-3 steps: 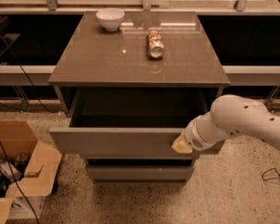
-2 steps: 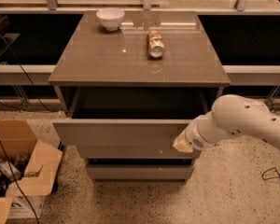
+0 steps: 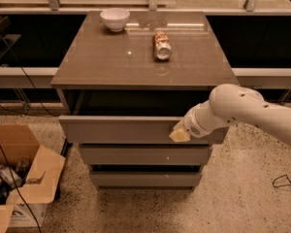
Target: Close top drawer
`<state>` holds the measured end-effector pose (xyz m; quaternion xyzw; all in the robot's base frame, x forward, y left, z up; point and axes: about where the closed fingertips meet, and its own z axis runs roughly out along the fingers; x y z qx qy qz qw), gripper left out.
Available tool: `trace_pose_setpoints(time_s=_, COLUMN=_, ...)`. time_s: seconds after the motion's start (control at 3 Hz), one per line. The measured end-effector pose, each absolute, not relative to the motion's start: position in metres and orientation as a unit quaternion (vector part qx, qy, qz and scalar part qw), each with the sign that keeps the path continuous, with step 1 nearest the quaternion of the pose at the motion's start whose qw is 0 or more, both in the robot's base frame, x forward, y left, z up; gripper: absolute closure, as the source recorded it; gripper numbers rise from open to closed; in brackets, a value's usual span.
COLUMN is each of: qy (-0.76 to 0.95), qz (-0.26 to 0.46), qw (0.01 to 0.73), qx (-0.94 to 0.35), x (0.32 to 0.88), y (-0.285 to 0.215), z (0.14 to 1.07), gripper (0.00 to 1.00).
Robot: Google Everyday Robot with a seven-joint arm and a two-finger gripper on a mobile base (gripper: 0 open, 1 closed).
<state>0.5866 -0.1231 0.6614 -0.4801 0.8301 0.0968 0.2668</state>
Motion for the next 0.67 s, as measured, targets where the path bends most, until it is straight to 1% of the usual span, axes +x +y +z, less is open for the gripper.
trace_pose_setpoints(time_s=0.33, qy=0.825, qz=0.097, qw=0.281, qx=-0.481, x=0.6113, y=-0.113, z=0.6664, gripper=0.04)
trace_pose_setpoints(time_s=0.67, qy=0.825, qz=0.097, qw=0.281, qx=-0.481, x=0.6118, y=-0.1123, z=0.667, gripper=0.0)
